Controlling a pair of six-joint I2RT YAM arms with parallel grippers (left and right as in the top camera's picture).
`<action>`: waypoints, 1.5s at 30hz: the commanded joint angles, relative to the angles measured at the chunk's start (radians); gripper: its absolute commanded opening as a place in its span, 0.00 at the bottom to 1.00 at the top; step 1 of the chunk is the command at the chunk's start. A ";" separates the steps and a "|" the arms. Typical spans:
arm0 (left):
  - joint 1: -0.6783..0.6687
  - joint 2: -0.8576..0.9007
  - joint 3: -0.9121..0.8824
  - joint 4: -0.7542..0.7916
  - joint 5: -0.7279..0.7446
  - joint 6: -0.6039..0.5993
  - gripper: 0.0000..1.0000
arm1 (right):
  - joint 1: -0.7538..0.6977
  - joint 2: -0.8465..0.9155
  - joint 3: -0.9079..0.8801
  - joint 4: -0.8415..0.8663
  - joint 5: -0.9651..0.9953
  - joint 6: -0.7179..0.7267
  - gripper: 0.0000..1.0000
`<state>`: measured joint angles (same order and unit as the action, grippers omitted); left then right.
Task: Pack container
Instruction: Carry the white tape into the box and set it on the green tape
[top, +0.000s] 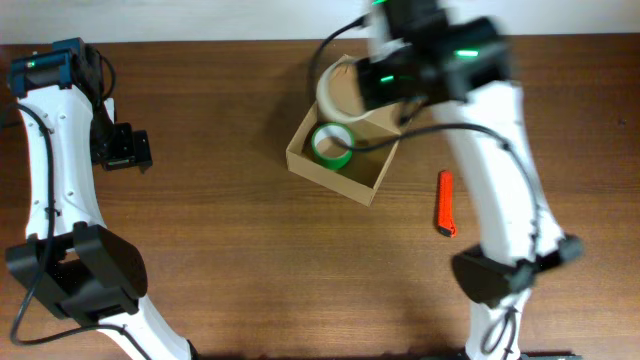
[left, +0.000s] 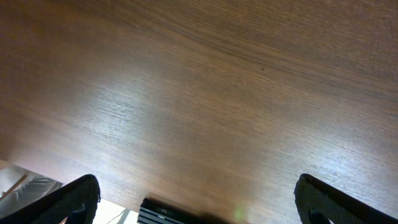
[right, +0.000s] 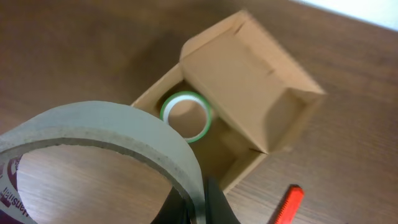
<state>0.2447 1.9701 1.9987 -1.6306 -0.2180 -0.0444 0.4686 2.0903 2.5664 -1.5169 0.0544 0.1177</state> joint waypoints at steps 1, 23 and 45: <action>0.007 -0.004 -0.005 0.000 -0.011 0.015 1.00 | 0.038 0.086 0.000 0.015 0.105 -0.009 0.04; 0.007 -0.004 -0.005 0.000 -0.011 0.015 1.00 | -0.026 0.376 -0.040 0.040 0.061 0.021 0.04; 0.007 -0.004 -0.005 0.000 -0.011 0.015 1.00 | -0.027 0.376 -0.201 0.238 0.021 0.022 0.04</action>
<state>0.2447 1.9701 1.9987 -1.6306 -0.2184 -0.0444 0.4393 2.4584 2.3726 -1.2961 0.0883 0.1318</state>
